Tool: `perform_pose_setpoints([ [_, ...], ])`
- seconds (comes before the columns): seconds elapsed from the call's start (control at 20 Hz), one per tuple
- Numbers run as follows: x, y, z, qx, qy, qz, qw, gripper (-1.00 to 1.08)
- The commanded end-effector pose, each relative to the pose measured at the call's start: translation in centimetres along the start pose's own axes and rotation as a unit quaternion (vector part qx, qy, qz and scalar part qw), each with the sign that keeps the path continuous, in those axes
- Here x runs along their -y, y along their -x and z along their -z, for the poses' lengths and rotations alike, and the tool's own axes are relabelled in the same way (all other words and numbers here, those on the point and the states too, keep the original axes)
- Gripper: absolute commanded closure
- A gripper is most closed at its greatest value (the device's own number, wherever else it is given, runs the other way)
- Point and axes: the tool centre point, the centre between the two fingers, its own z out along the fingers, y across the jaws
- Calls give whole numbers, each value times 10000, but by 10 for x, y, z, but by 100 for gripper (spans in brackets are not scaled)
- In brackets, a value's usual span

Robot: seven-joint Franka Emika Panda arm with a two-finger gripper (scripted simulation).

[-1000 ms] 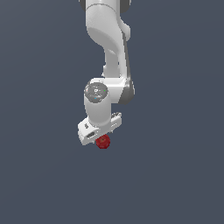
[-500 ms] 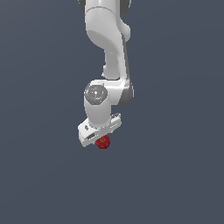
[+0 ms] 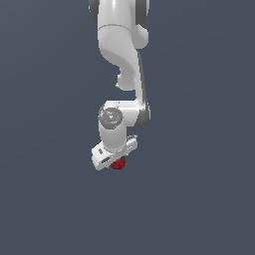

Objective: Pick up the object and move it to a goal position.

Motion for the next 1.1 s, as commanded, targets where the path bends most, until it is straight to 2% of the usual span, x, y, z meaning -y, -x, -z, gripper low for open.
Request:
perform_pose_setpoints([
  [0.0, -1, -1, -3, -7, 6, 1, 10000, -92],
  [0.1, -1, -1, -3, -7, 6, 1, 10000, -92],
  [0.15, -1, -1, -3, -7, 6, 1, 10000, 108],
  [0.75, -1, -1, -2, -3, 5, -2, 10000, 108],
  [1.05, 5, 1, 10, -3, 5, -2, 10000, 108],
])
